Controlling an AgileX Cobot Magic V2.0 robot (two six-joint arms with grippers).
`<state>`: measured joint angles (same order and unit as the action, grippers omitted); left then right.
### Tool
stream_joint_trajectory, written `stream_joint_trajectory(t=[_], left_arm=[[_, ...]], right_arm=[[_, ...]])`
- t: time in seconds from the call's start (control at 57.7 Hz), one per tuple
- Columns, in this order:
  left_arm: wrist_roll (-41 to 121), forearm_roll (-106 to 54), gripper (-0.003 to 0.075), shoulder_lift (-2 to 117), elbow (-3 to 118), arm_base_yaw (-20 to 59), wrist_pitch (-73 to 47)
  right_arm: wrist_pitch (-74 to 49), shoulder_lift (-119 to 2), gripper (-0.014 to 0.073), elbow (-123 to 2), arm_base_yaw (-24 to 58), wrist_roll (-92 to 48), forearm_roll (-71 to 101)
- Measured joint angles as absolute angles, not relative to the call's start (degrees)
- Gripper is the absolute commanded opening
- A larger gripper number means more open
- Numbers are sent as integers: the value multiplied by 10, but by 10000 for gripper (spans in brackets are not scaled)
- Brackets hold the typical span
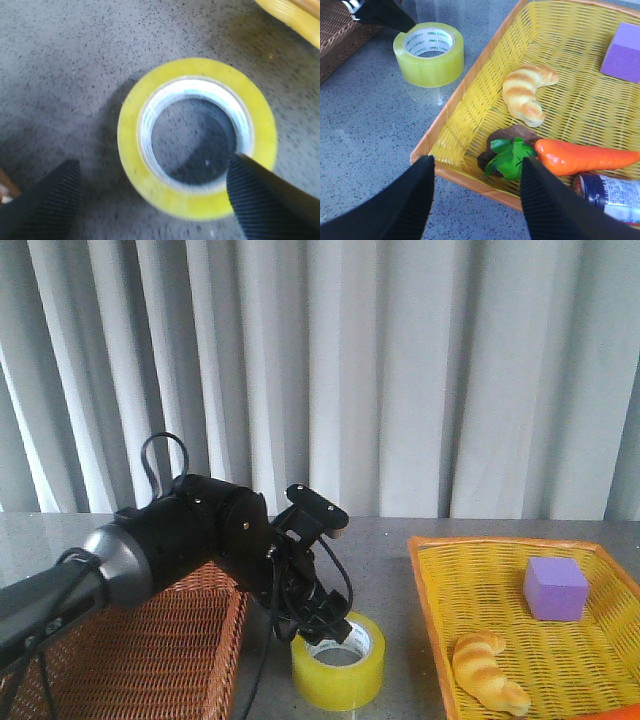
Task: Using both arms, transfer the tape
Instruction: 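Reach the left gripper to the tape on the table and grasp its rim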
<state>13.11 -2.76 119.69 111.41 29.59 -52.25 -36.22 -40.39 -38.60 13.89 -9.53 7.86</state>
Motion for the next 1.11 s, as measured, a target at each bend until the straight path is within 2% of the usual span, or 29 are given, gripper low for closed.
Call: stream_joint_trajectory(t=[0.277, 0.589, 0.676, 0.97, 1.109], left_arm=[[131, -28, 490, 1291, 1213, 296, -553], [99, -16, 465, 1338, 1232, 296, -558], [93, -16, 422, 1342, 1233, 296, -558], [86, -10, 200, 1343, 1235, 295, -563], [85, -11, 146, 1342, 1237, 295, -567]], right_arm=[[-362, -404, 381, -386, 139, -95, 79], [-362, -404, 381, -386, 139, -95, 79], [-362, -404, 381, -386, 139, -95, 79], [-362, -404, 381, -386, 139, -95, 79], [-362, -404, 381, -386, 139, -95, 79]])
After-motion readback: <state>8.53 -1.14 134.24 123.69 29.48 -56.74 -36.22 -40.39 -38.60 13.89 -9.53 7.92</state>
